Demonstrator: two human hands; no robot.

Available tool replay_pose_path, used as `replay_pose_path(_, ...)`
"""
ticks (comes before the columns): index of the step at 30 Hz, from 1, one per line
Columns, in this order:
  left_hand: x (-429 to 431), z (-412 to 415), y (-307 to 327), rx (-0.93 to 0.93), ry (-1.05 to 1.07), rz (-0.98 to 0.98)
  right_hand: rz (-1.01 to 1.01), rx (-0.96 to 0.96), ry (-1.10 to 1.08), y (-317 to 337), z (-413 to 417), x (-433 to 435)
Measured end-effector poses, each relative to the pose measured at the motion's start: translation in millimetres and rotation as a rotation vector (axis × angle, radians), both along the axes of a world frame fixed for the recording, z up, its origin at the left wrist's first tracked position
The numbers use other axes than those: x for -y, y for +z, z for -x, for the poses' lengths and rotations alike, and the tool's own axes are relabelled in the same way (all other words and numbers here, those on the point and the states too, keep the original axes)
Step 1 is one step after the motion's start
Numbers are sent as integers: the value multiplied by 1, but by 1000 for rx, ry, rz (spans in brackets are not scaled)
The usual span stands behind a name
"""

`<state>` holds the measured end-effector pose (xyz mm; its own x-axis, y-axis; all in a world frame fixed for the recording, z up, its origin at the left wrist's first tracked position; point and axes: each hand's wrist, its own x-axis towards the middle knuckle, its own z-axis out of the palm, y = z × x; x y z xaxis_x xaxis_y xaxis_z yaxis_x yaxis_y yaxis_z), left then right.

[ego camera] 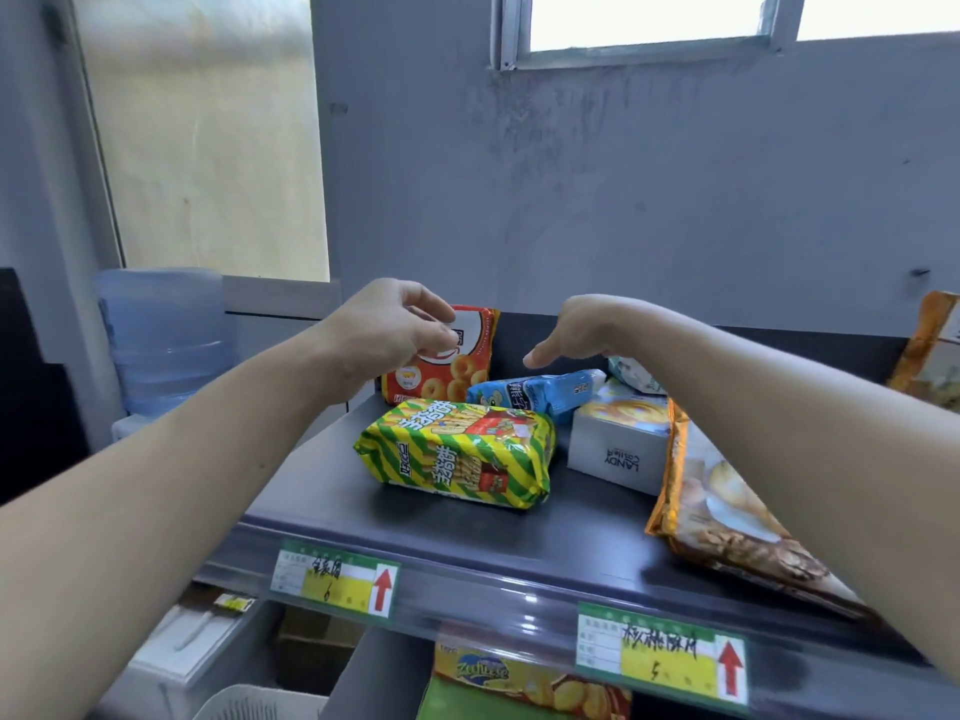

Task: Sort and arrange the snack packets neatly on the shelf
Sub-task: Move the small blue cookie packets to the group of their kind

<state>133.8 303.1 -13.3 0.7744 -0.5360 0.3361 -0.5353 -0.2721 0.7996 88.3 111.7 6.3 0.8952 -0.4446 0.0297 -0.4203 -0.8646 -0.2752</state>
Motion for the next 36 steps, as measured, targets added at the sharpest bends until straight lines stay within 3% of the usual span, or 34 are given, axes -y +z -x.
replay_pose_path(4, -8, 18, 3, 10, 44, 16, -17, -63, 40, -5, -5, -1)
replay_pose_path(10, -3, 42, 6, 8, 31, 15, -49, -11, 74, 18, 7, 10)
replay_pose_path(24, 108, 119, 5, -30, -188, -48, -57, 81, -63, 39, 120, 113)
replay_pose_path(31, 103, 126, 12, 15, -22, -10, -131, 295, 58, 29, 120, 112)
replay_pose_path(36, 63, 113, 8, 16, 107, 56, -108, 178, 207, 14, 69, 63)
